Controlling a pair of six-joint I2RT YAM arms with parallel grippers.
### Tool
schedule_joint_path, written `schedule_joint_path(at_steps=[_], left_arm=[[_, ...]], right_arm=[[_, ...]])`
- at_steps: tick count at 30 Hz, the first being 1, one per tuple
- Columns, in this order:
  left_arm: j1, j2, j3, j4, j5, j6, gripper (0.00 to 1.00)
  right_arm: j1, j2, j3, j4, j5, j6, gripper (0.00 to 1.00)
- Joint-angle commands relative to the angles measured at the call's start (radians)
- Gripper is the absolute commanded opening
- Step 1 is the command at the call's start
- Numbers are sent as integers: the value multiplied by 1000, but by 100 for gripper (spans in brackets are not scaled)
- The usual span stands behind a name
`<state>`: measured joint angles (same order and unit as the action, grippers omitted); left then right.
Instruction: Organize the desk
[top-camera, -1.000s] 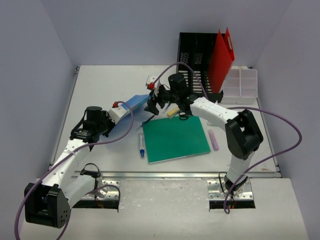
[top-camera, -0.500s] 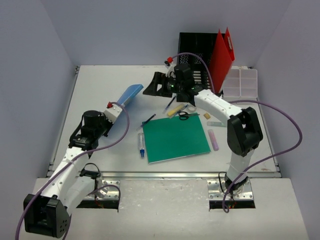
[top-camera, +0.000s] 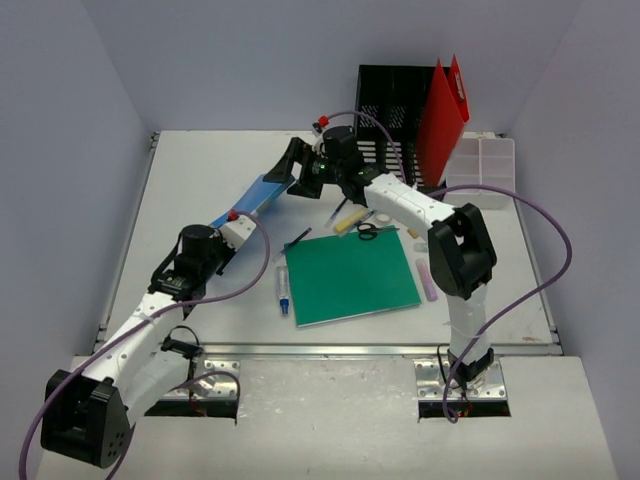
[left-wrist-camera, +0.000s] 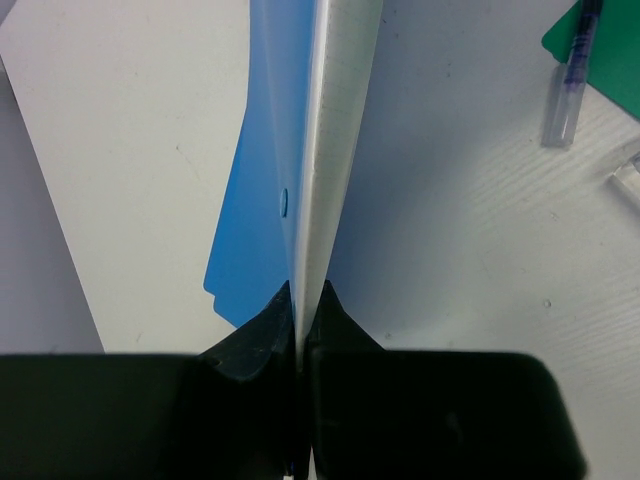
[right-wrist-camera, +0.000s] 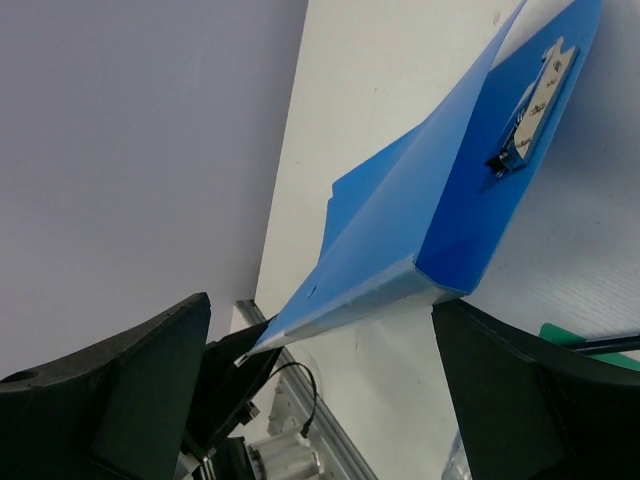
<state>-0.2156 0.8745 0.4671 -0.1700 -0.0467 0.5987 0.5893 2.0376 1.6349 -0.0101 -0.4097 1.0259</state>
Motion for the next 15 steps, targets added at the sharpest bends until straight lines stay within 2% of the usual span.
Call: schedule_joint_path(at_steps=[1, 10, 15], left_arm=[[-58, 55, 10, 147, -60, -43, 0], [-112, 122, 29, 231, -129, -130, 0], [-120, 124, 41, 228, -138, -153, 0]], right_arm=[[39, 55, 53, -4, 53, 66, 92], [85, 164, 164, -40, 136, 57, 90], [92, 221, 210, -68, 187, 35, 83]])
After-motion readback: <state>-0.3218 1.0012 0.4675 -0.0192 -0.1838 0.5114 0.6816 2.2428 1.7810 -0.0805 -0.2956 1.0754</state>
